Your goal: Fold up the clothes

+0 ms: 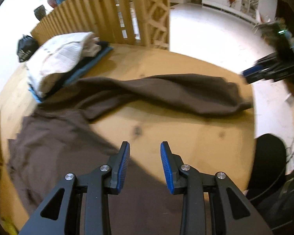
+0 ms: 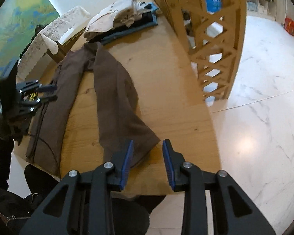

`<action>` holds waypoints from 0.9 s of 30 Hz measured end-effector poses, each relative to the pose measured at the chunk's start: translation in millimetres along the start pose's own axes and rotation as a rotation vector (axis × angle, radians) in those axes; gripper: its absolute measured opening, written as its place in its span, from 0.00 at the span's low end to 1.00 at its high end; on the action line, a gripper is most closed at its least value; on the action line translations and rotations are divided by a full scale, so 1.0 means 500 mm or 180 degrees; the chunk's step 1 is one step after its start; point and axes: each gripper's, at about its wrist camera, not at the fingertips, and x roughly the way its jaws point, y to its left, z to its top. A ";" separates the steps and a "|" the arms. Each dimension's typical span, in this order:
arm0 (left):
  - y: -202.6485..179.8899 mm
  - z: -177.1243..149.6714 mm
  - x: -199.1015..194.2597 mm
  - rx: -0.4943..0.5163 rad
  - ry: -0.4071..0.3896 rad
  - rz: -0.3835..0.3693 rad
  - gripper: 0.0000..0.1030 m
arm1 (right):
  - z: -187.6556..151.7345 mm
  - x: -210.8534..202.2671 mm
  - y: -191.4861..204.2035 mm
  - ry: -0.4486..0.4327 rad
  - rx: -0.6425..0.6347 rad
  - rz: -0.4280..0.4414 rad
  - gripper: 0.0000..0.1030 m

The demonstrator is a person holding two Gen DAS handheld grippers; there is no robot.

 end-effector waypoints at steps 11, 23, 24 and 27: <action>-0.308 0.059 0.060 0.1243 -0.0198 -0.0595 0.35 | 0.011 0.039 -0.042 0.0163 0.0249 0.0263 0.30; -0.318 0.080 0.097 0.1289 -0.0157 -0.0601 0.07 | 0.000 0.009 -0.054 0.0071 0.0298 0.0247 0.30; -0.310 0.074 0.078 0.1258 -0.0212 -0.0554 0.07 | 0.007 0.005 -0.045 0.0053 0.0258 0.0243 0.30; -0.268 0.032 -0.045 0.1071 -0.0500 -0.0317 0.07 | 0.045 -0.007 -0.016 -0.0006 0.0105 0.0252 0.30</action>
